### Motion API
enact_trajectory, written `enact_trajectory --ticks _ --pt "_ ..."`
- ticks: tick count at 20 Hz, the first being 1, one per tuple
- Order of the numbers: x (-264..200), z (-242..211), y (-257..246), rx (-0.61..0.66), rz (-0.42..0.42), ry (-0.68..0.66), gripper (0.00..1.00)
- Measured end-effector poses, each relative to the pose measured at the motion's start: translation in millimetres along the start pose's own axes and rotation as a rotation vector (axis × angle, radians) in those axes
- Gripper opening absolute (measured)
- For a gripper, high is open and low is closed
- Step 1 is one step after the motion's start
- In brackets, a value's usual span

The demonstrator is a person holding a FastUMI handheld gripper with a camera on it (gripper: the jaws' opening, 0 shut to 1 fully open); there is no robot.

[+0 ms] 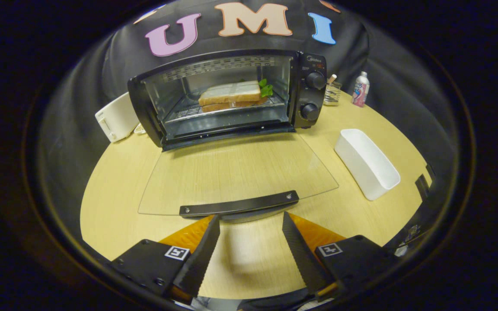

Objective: Open the toaster oven, put the food inside, and close the toaster oven door.

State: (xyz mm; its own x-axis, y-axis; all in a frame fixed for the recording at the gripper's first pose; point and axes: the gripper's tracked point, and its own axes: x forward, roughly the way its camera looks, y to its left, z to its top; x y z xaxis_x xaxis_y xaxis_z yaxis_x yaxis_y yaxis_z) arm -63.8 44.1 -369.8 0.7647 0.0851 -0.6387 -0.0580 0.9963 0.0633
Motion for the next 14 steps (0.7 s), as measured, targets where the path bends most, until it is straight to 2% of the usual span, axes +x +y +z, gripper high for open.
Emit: enact_trajectory --ticks 4,12,14 --pt "-8.3 13.2 1.7 -0.032 0.029 -0.053 0.91" --pt "-40.2 80.2 19.8 0.109 0.145 -0.247 0.9" --pt "-43.0 98.8 20.3 0.104 0.153 -0.292 0.91"
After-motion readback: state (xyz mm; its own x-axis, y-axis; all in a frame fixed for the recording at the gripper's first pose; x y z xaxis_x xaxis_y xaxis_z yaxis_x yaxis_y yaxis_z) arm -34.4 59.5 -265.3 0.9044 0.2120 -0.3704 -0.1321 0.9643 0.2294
